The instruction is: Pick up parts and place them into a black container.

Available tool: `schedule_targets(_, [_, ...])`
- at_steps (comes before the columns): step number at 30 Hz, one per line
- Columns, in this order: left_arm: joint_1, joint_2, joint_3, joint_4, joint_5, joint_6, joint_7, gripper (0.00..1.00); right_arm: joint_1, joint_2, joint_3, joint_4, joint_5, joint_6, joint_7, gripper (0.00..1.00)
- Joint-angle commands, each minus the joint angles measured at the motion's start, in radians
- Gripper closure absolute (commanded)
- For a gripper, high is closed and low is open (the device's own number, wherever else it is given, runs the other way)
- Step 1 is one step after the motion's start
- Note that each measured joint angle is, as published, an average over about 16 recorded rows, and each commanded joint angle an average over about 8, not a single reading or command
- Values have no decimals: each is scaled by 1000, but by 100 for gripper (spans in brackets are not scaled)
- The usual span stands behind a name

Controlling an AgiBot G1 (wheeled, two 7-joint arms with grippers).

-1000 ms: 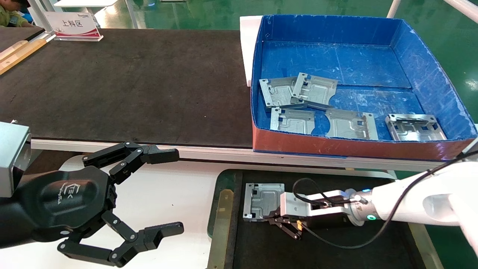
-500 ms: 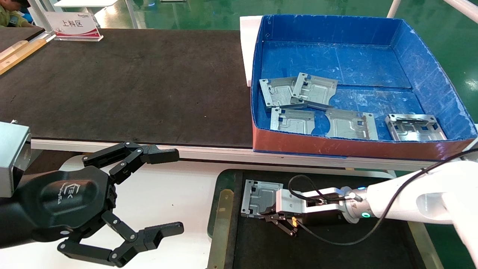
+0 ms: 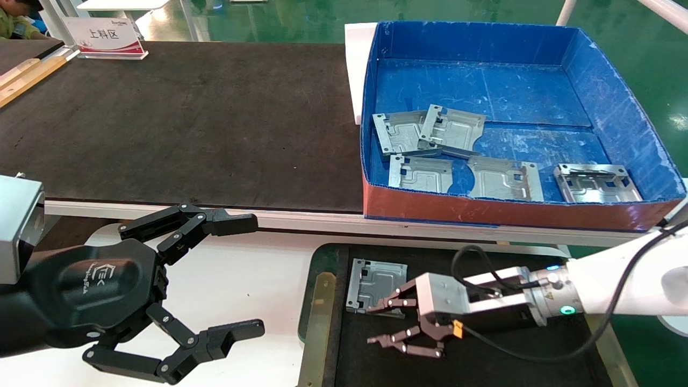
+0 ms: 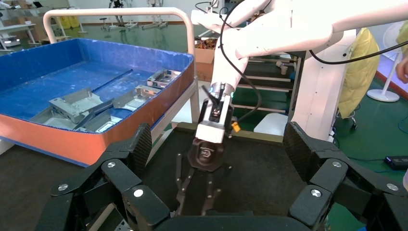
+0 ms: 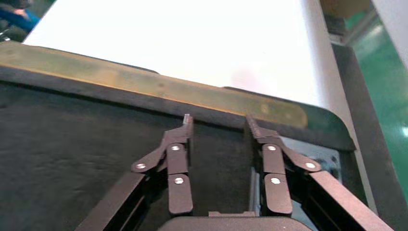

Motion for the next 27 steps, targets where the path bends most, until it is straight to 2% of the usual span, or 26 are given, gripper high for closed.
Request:
schedule_targets(1, [0,0,0,0,0,0,0,0,1,9,5,2,5,-29,-9,0])
schedule_targets(5, [0,0,0,0,0,0,0,0,-5,37,16,74,54,-44,23,0])
schedule_targets(8, [0,0,0,0,0,0,0,0,-14,75,17,177,120,-49,79,0])
schedule_targets(17, [0,0,0,0,0,0,0,0,-49,292,-13,652,447,-25,360,0])
schedule_targets(22, [0,0,0,0,0,0,0,0,-46,368,1,750,550,-1,453,0])
schedule_targets(27, [0,0,0,0,0,0,0,0,-47,389,8,769,586,5,475,0])
